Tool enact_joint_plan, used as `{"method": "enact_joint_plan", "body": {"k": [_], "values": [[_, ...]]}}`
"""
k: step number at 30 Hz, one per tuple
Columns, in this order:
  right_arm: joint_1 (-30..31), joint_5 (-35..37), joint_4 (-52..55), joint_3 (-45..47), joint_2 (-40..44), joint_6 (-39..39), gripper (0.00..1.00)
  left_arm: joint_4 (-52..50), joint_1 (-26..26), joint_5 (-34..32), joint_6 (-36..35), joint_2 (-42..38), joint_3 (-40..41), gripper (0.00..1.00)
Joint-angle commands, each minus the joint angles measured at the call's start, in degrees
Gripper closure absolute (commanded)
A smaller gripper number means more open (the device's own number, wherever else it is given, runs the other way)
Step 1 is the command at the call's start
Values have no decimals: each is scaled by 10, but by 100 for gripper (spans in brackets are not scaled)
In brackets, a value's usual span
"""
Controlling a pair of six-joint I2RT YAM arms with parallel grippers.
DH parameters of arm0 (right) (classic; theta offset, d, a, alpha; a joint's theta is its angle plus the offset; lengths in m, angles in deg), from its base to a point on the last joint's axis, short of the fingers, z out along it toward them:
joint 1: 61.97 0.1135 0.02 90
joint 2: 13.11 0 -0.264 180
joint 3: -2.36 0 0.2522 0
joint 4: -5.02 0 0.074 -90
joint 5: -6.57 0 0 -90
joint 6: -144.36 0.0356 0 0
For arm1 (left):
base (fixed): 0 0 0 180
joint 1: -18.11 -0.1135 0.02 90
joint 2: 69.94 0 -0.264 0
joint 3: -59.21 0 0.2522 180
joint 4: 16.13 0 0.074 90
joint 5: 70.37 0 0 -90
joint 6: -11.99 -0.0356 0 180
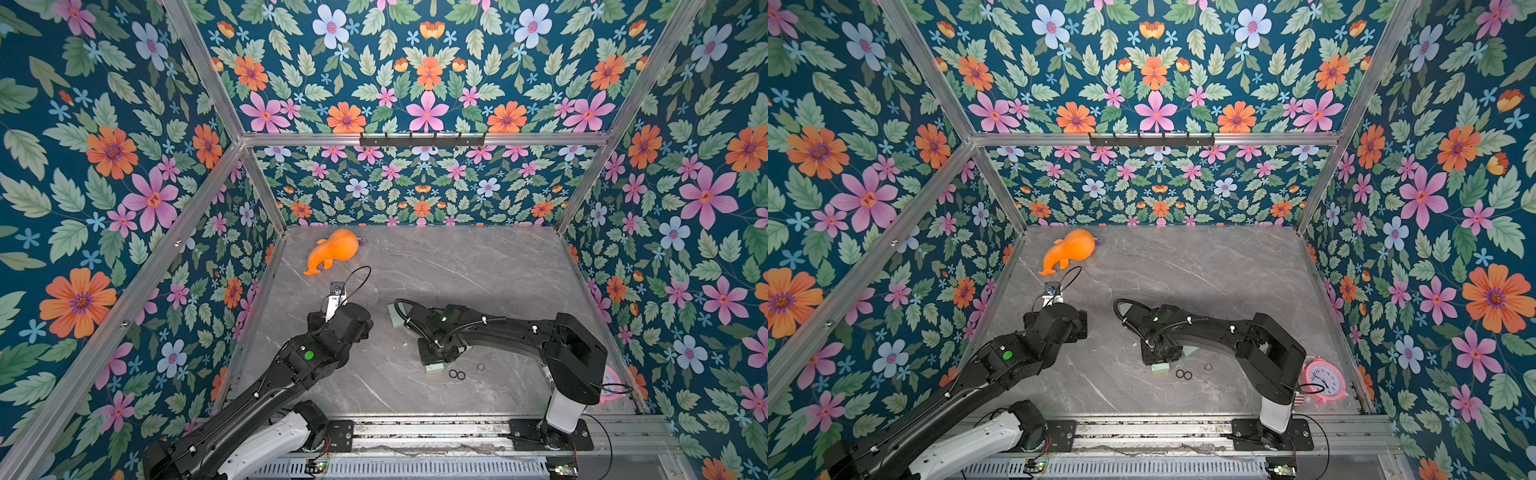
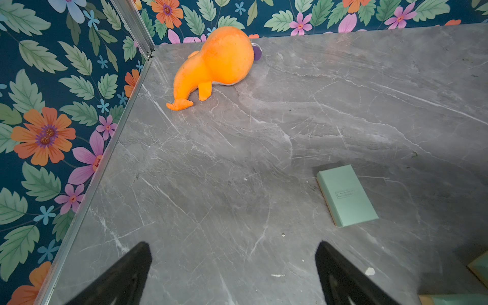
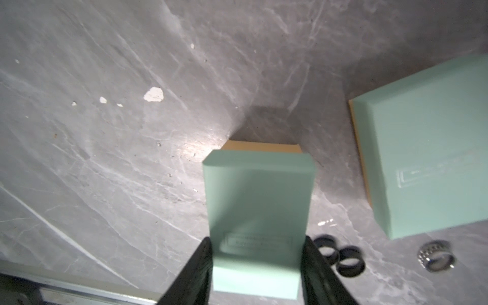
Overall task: Take the rings out of the lift-off lid box
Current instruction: Close the lid on the jewelry box.
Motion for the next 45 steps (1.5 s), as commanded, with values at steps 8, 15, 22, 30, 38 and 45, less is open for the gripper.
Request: {"method": "enact_joint_plan", "body": {"k": [8,15,22,30,38,45], "values": [[1,7,11,1,0,13,71,-4,0,-8,-1,-2,-3,1],[1,7,9,6,0,16,71,-4,-1,-7,-1,0,-3,0],[1,3,1,12,-2,20,69,-4,0,-7,-1,0,-3,0],[2,8,8,3,0,13,60,-5,-1,-7,-1,2,-3,0],[1,22,28,-17,17,-3,44,-5,0,-8,0,2,-3,1],[1,23,36,-21,21,-10,34,-5,0,-8,0,3,-4,0]]}}
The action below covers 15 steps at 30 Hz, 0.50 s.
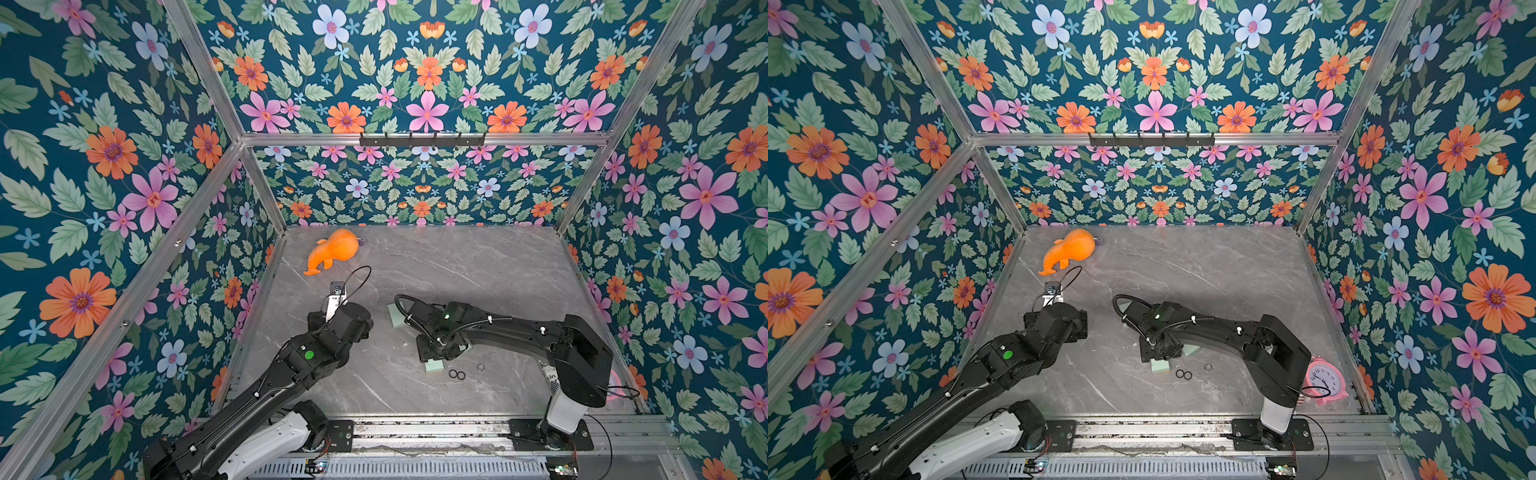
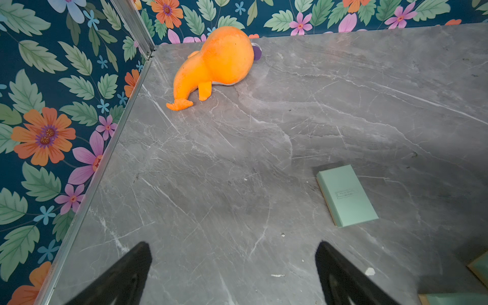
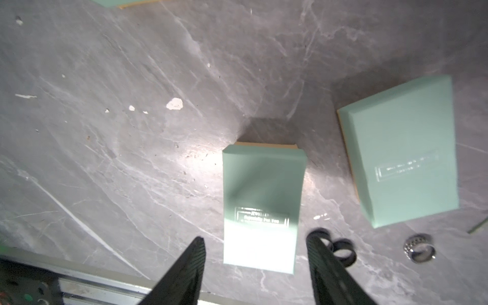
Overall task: Take the rings out of the lift-off lid box
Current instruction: Close the lid on the jewelry box.
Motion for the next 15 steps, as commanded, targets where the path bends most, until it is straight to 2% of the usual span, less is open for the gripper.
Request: {"method": "enact_joint_plan", "body": {"k": [1,2,5,7,9,10,15], "values": [[2,13,18,-4,6,-6,34,-5,-1,-9,1,2,-3,0],[4,15,14,-2,13,-6,35,-5,0,-9,1,3,-3,0],[6,6,-3,4,26,-7,46,-5,-1,-9,1,3,-3,1],[6,-3,-9,5,26,-8,60,-5,-1,-10,2,2,-3,1],[7,-14,-18,6,22,-12,79,-5,-1,-9,2,1,-3,0],[7,-18,-22,7,20,-13,83,-5,0,-10,2,0,-3,0],[6,-25,-43,17,6,-15,87,-5,0,-11,3,2,-3,0]]}}
